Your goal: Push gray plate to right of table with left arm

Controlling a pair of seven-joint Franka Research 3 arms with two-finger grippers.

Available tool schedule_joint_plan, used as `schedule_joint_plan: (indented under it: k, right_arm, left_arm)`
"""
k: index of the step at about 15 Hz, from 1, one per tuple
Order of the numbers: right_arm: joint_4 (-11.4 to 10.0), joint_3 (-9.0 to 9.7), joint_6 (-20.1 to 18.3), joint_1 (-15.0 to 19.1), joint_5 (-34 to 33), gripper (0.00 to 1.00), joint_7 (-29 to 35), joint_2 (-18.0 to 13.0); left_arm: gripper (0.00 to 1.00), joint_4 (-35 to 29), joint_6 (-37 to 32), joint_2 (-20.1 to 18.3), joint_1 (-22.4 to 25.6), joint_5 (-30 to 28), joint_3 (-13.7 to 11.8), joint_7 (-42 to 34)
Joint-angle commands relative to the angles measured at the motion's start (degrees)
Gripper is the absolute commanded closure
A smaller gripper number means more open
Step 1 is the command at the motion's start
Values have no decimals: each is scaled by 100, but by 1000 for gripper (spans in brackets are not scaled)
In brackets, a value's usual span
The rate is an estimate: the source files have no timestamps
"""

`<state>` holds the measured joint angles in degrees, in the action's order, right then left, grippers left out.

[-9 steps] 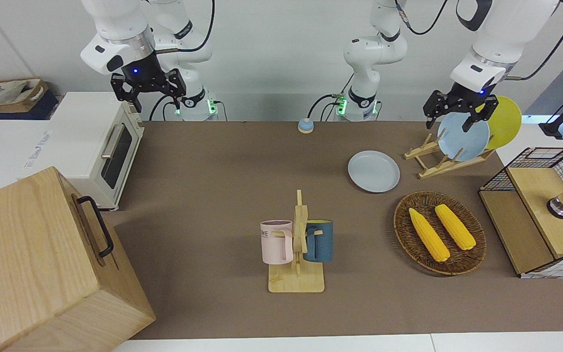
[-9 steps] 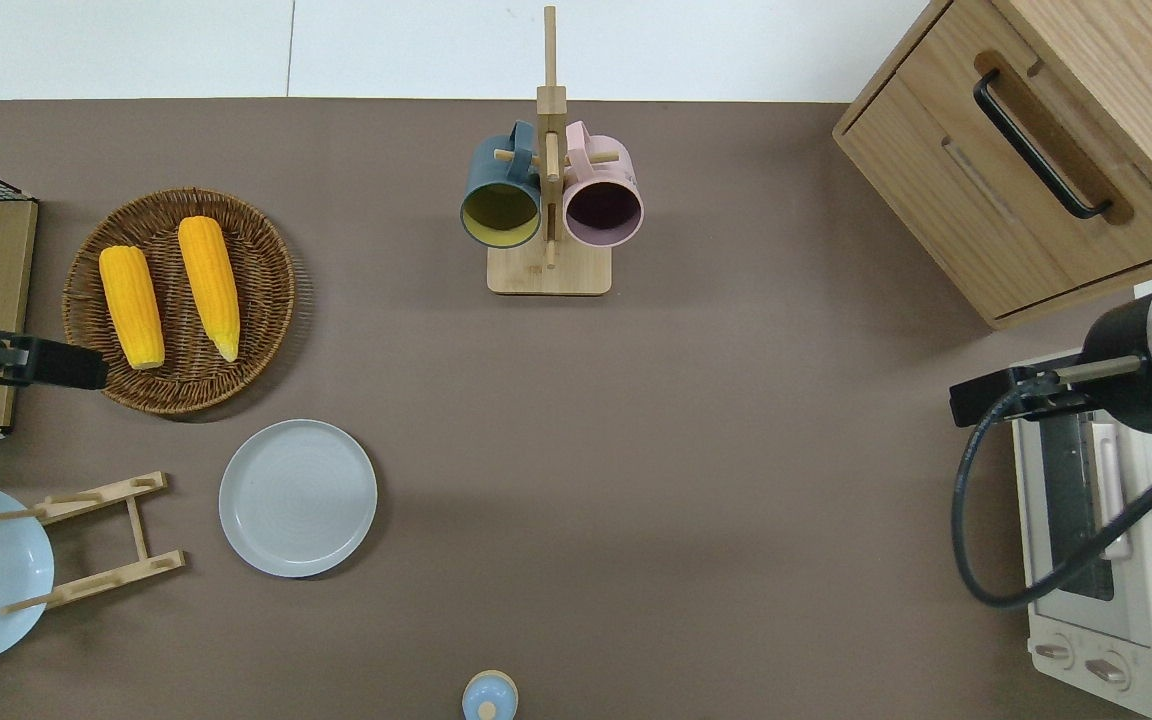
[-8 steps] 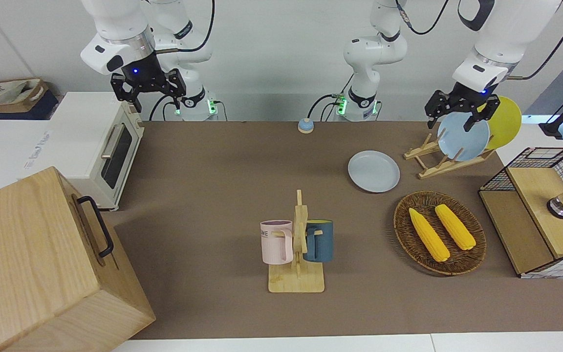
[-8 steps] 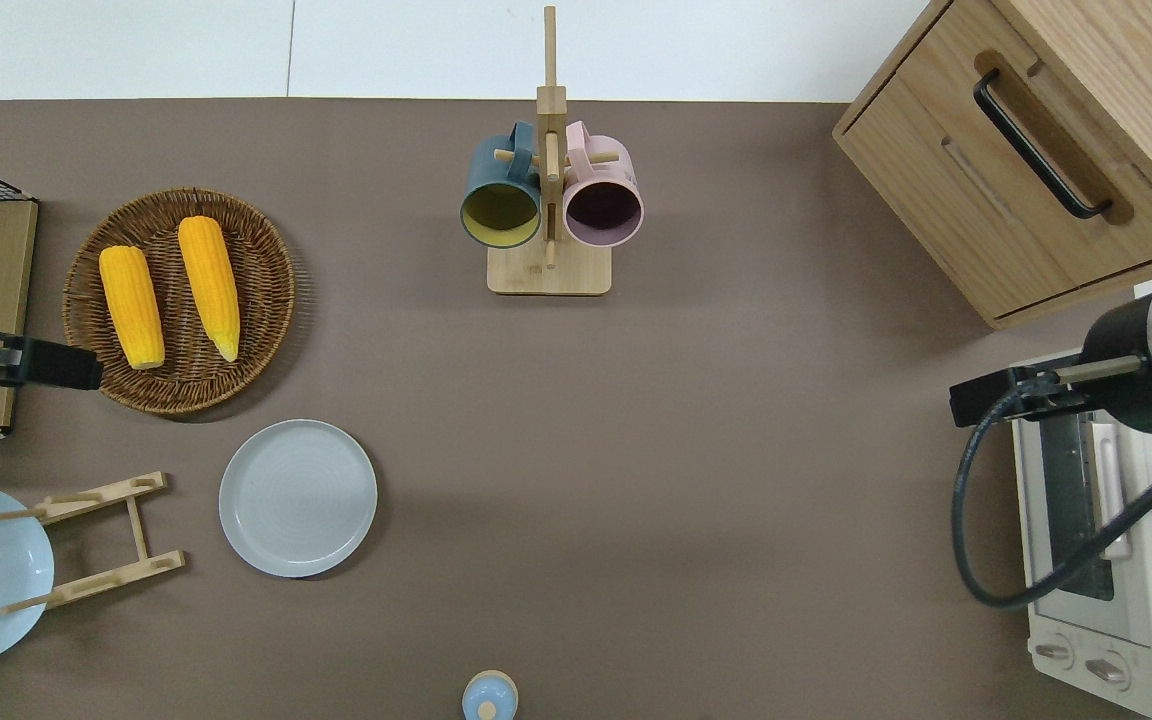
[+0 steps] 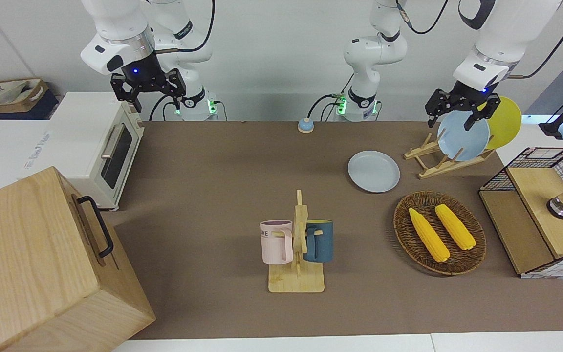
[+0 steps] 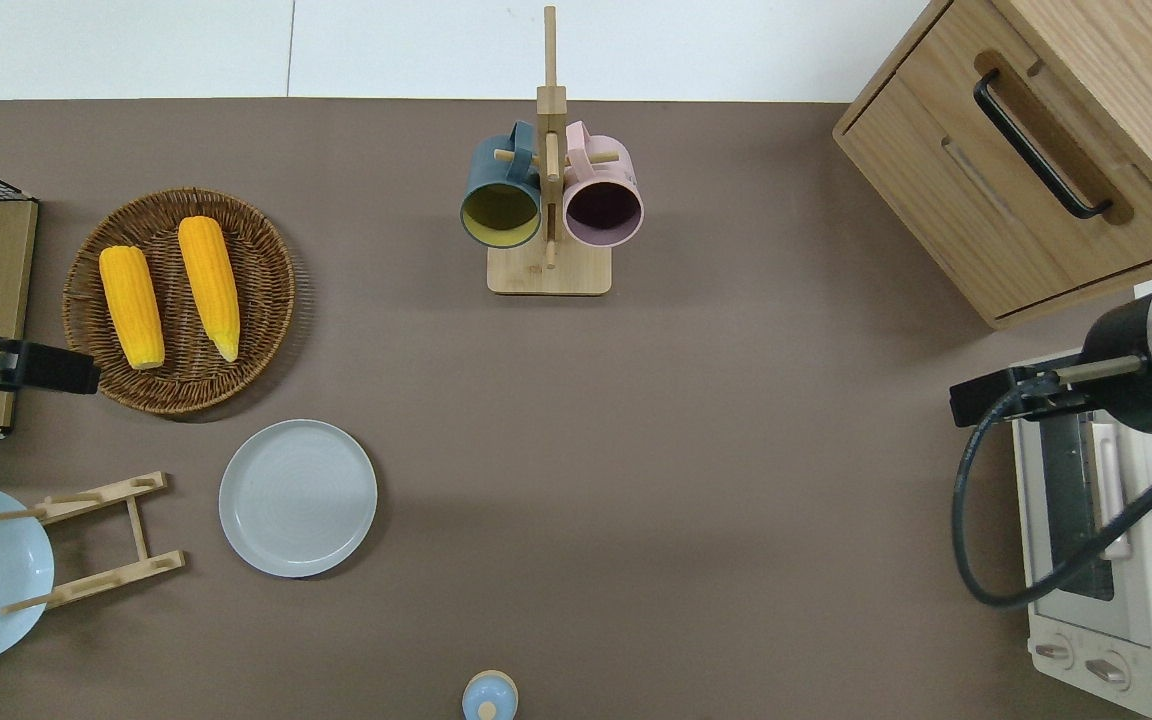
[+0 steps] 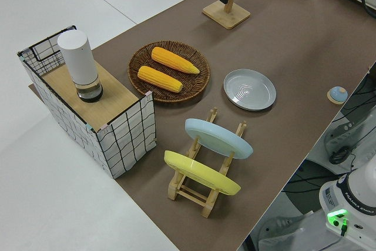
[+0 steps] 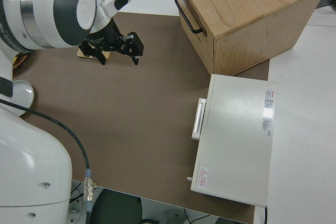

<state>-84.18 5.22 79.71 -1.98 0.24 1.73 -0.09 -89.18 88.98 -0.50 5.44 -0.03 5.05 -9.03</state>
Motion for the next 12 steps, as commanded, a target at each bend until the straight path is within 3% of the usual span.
schedule_joint_plan:
  k: [1, 12]
  right_arm:
    - [-2, 23, -70, 66, 46, 17, -15, -43]
    - [6, 23, -70, 66, 46, 17, -15, -43]
  left_arm:
    - [5, 32, -232, -73, -52, -67, -74, 77]
    - [5, -467, -171, -293, -140, -102, -215, 130]
